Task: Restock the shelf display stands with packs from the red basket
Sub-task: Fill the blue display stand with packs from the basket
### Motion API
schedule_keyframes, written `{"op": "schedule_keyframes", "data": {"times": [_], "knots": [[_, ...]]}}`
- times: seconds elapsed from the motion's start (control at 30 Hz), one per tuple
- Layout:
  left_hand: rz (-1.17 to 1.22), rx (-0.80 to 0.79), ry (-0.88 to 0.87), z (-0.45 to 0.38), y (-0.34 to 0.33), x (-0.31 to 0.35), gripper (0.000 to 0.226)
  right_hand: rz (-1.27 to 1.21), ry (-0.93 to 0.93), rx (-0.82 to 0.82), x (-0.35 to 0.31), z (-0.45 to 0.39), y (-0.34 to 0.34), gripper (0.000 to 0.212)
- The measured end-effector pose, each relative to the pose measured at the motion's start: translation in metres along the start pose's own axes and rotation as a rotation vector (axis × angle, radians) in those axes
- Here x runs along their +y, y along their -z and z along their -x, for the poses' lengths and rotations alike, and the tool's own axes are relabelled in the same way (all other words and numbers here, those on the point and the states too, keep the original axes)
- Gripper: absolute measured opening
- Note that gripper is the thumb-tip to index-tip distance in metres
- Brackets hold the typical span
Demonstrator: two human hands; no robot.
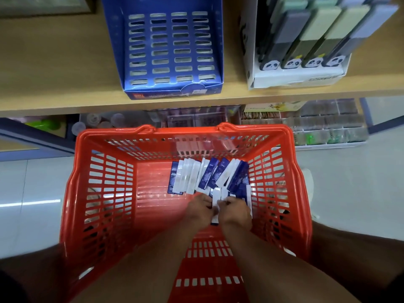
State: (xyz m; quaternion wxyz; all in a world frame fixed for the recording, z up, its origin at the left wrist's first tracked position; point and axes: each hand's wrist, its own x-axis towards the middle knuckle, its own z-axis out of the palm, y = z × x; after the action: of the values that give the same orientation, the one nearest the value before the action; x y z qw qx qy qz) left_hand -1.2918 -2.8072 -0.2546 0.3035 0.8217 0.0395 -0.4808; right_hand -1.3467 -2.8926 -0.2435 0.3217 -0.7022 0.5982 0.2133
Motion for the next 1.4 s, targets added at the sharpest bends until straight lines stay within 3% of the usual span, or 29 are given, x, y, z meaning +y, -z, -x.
{"op": "schedule_keyframes", "data": {"times": [0.23, 0.37, 0.6, 0.73, 0.87, 0.93, 1.03, 1.13, 1.23, 1.4], "knots": [[0.035, 0.118, 0.058, 0.002, 0.000, -0.005, 0.025, -0.034, 0.026, -0.110, 0.006, -0.001, -0.008, 0.022], [0.043, 0.070, 0.062, 0.002, 0.003, -0.007, 0.026, -0.086, 0.029, -0.142, 0.007, -0.001, -0.007, 0.014], [-0.028, -0.031, 0.068, 0.017, 0.022, -0.007, 0.028, 0.037, 0.075, -0.208, 0.003, 0.014, 0.009, 0.025], [-0.086, -0.118, -0.015, 0.037, 0.044, -0.003, 0.015, 0.038, 0.217, -0.263, -0.005, 0.031, 0.037, 0.015], [-0.027, -0.095, -0.084, 0.056, 0.073, 0.006, 0.005, 0.021, 0.308, -0.421, -0.032, 0.045, 0.085, 0.013], [0.037, -0.089, -0.097, 0.060, 0.087, 0.009, 0.015, -0.028, 0.306, -0.481, -0.048, 0.053, 0.112, 0.012], [0.098, -0.020, -0.151, 0.099, 0.115, 0.038, 0.017, 0.085, 0.464, -0.497, -0.075, 0.078, 0.159, 0.013], [0.034, 0.070, -0.291, 0.128, 0.145, 0.067, 0.020, 0.226, 0.621, -0.471, -0.102, 0.106, 0.206, 0.013], [-0.166, 0.158, -0.548, 0.160, 0.179, 0.099, 0.026, 0.264, 0.742, -0.420, -0.127, 0.136, 0.245, 0.021], [-0.434, 0.325, -0.796, 0.212, 0.224, 0.147, 0.013, 0.234, 0.788, -0.301, -0.154, 0.159, 0.299, 0.032]]}}
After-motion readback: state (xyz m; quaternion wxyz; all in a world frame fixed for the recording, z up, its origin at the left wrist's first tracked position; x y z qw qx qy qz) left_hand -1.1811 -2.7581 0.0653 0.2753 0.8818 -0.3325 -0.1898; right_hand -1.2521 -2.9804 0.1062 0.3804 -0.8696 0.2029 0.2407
